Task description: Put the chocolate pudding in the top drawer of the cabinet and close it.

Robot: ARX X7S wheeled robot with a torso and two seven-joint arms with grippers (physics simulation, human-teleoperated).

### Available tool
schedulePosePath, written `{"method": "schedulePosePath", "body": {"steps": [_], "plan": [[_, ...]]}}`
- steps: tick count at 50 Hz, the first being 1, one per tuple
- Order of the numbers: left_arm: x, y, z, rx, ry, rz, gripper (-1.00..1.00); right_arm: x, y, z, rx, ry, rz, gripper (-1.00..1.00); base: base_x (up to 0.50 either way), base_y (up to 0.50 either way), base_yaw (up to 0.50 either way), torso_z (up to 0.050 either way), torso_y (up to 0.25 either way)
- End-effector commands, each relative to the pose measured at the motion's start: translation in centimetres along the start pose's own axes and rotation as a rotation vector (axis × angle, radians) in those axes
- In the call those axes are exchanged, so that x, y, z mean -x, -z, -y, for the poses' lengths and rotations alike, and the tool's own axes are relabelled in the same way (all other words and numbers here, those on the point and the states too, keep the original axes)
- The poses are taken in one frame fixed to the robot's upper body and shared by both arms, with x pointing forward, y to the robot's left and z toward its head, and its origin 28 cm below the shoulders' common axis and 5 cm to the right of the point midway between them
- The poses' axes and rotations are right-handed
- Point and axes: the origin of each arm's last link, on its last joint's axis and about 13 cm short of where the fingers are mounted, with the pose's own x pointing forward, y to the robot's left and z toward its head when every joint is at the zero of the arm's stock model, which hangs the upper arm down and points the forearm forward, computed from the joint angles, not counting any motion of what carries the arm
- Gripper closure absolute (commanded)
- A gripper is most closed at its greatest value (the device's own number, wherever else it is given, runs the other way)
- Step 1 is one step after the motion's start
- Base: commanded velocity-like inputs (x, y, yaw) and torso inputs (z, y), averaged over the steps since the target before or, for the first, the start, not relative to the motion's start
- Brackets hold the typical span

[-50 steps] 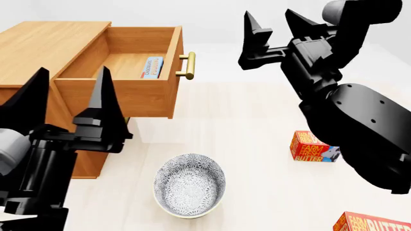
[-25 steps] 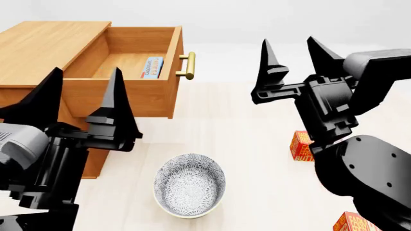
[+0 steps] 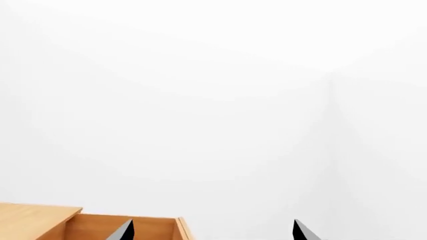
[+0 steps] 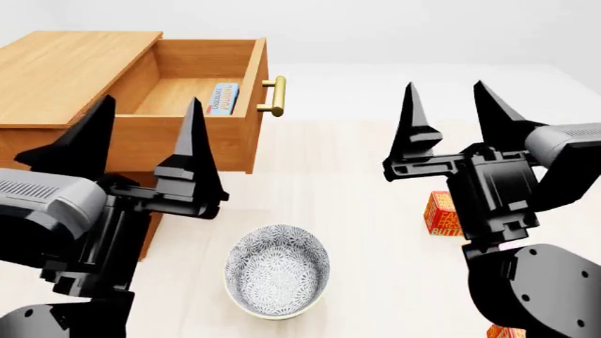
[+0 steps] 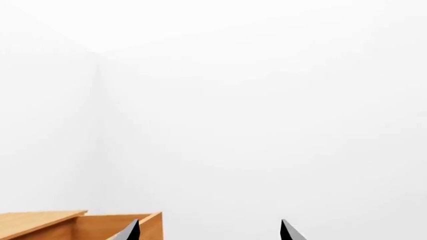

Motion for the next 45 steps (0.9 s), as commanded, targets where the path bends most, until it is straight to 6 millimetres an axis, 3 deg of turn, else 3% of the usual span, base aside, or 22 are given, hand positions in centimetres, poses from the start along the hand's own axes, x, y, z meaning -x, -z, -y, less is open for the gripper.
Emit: {"method": "schedulePosePath", "body": {"steps": [1,16,26,35,45], "plan": [[-0.7,0.1,0.8,0.000,0.034,0.002,-1.00,0.5,-0.1,0.2,0.001,0.013,0.019,-1.00,0.00,0.00,0.00,0.000,0.000],[-2.0,0.7,2.2,0.030,0.121,-0.033,-1.00,1.1,0.7,0.7,0.012,0.035,0.022,-1.00,0.00,0.00,0.00,0.000,0.000],[-2.8,1.8,3.3,0.070,0.165,-0.053,-1.00,0.7,-0.4,1.0,0.030,0.061,0.032,-1.00,0.00,0.00,0.00,0.000,0.000],[-3.0,2.4,4.0,0.095,0.190,-0.063,-1.00,1.3,0.1,1.6,0.049,0.087,0.045,-1.00,0.00,0.00,0.00,0.000,0.000],[-3.3,3.3,4.9,0.130,0.212,-0.075,-1.00,1.1,-1.4,2.0,0.068,0.118,0.054,-1.00,0.00,0.00,0.00,0.000,0.000]]}}
